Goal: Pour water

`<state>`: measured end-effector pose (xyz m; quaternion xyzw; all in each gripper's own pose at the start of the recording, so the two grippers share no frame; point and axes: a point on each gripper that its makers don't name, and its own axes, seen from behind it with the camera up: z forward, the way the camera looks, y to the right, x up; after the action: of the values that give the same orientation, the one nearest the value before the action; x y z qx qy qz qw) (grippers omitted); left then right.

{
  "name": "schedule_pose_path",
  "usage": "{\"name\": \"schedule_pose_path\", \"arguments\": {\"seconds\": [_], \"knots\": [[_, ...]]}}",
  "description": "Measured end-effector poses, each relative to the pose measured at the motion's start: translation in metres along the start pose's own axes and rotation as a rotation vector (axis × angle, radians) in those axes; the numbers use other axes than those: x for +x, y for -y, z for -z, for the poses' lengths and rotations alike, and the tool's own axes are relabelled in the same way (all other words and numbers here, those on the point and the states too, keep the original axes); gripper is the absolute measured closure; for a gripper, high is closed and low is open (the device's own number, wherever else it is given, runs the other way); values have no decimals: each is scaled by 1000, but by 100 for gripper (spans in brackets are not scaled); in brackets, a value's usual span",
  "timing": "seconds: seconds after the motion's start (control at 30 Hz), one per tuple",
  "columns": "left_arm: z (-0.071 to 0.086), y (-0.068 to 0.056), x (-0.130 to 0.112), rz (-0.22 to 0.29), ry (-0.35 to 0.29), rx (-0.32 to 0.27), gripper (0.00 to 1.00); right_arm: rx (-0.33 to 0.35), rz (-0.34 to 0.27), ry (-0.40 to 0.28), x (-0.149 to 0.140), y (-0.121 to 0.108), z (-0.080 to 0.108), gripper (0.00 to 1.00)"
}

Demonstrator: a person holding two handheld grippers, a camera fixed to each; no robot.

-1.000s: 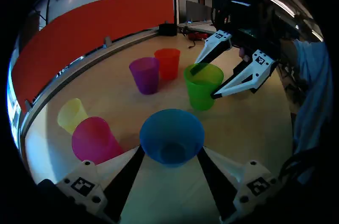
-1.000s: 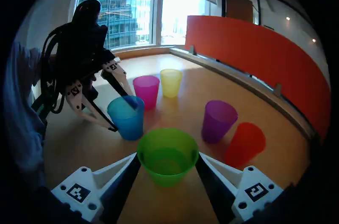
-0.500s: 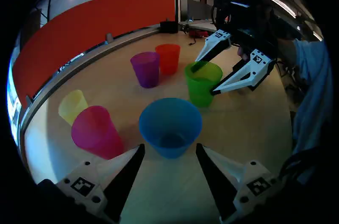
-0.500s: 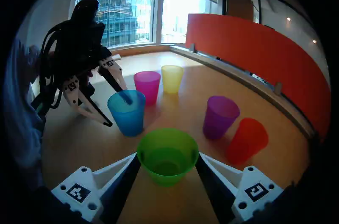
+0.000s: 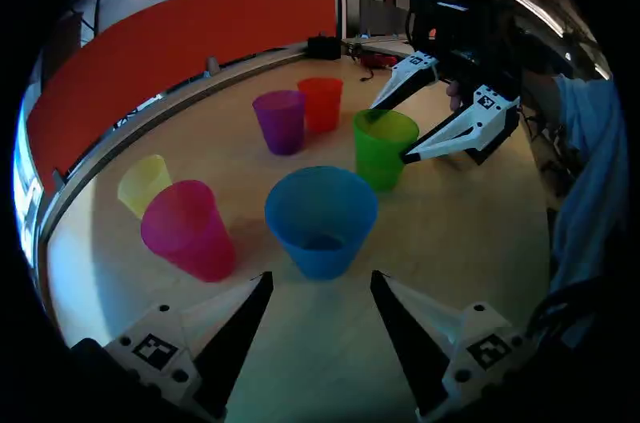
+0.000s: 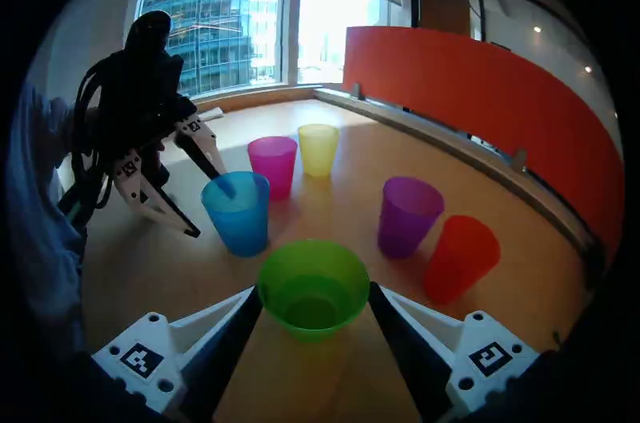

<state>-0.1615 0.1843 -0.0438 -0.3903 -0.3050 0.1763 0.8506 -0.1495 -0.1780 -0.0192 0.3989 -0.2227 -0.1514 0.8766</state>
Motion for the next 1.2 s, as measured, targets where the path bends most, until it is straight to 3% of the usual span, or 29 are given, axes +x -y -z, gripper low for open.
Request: {"name": "schedule_pose_path", "arguments": {"seconds": [0.3,0.7,1.2], "knots": [[9,13,-10,51,16,54,8,-31,10,14,-11,1,14,0],[32,32,-10,112,-22,142,8,-102,-30,-2,-17,-9,37,0],[66,75,-9,262,-124,313,8,-238,-121,-77,-12,-37,71,0]]}}
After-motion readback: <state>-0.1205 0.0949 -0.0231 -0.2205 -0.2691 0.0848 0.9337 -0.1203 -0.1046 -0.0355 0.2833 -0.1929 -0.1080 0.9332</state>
